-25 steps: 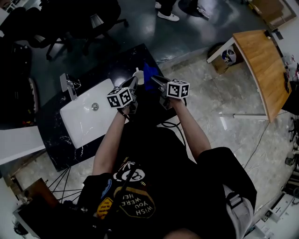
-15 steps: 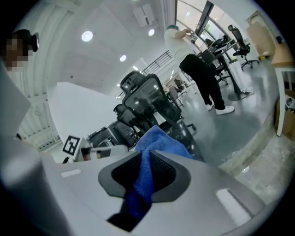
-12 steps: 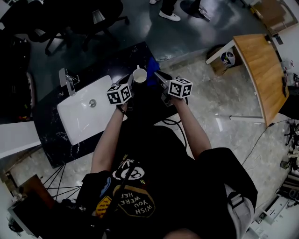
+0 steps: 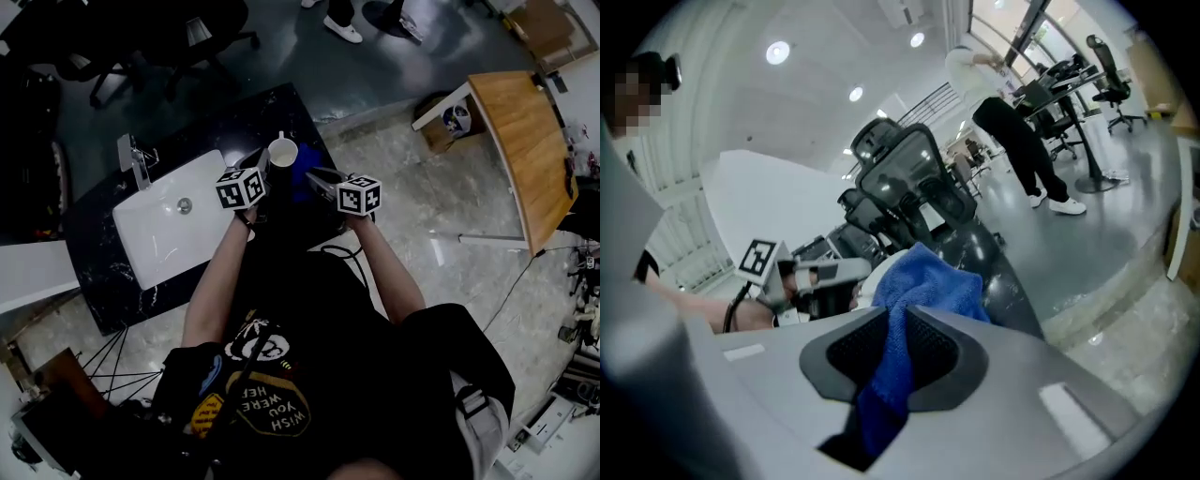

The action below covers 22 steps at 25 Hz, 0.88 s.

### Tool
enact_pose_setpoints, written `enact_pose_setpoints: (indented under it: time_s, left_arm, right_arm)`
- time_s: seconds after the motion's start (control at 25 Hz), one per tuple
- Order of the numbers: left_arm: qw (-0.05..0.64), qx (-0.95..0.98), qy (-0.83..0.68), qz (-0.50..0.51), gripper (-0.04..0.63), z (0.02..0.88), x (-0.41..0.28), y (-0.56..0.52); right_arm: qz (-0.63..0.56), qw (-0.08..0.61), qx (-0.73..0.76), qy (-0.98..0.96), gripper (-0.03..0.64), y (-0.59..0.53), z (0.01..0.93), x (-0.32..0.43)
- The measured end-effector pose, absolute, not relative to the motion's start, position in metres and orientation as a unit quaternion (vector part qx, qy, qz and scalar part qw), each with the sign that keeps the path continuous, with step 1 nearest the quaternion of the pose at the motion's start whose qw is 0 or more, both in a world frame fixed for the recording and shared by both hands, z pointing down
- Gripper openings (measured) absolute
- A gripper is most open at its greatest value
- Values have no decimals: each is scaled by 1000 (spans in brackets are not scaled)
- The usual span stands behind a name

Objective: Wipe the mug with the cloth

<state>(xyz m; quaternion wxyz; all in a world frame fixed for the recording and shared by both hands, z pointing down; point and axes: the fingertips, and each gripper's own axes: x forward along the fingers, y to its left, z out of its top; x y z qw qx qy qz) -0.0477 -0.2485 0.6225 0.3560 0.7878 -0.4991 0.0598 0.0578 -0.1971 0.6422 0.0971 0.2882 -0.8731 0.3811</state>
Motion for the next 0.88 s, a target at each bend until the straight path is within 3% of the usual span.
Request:
enact_pose_setpoints:
  time_s: [0.2,0.52,0.76,0.88]
  left_arm:
    - [358,790,-494,55,2,619,-46,-246]
    - [364,783,-502,42,2,618,-43,-242]
    - [364,785,-500,43,2,617,-43,-240]
    - [367,783,-501,39,2,617,-44,-240]
  right_arm:
    - [377,-4,347,-859,61,-262,604,79]
    - [369,120,272,-881,61,-193,654,44]
    - [358,45,314,-878,58,-230,612,71]
    - [323,61,337,-882,58,-258,601,71]
